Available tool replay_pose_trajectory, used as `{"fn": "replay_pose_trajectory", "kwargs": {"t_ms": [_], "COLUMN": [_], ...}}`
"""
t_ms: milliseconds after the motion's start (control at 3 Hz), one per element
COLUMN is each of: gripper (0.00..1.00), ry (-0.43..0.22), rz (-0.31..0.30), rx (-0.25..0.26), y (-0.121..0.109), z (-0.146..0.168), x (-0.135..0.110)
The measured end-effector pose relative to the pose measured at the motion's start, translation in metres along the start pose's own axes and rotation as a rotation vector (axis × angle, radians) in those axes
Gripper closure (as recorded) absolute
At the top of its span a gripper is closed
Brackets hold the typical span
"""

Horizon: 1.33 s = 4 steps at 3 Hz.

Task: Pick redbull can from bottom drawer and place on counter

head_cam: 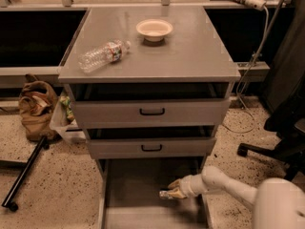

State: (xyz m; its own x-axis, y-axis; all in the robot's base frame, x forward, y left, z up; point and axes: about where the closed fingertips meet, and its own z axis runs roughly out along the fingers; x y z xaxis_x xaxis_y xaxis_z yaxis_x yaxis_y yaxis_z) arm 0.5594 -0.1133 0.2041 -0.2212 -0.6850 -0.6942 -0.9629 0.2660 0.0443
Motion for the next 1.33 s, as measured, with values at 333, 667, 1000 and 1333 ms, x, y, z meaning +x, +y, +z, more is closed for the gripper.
{"fn": "replay_pose_trajectory", "kwargs": {"t_ms": [333, 667, 1000, 1333], "gripper": [1.00, 1.00, 1.00, 1.00], "ry": [-0.052, -0.105, -0.112, -0.112], "rz": [-0.050, -0.086, -0.079, -0.080], "rx": [0.168, 0.178, 0.129, 0.129], "y": [-0.012, 0.041, 0.077, 0.076], "z": [-0.085, -0.131, -0.122, -0.121], "x": [-0.039, -0.066, -0.064, -0.065]}}
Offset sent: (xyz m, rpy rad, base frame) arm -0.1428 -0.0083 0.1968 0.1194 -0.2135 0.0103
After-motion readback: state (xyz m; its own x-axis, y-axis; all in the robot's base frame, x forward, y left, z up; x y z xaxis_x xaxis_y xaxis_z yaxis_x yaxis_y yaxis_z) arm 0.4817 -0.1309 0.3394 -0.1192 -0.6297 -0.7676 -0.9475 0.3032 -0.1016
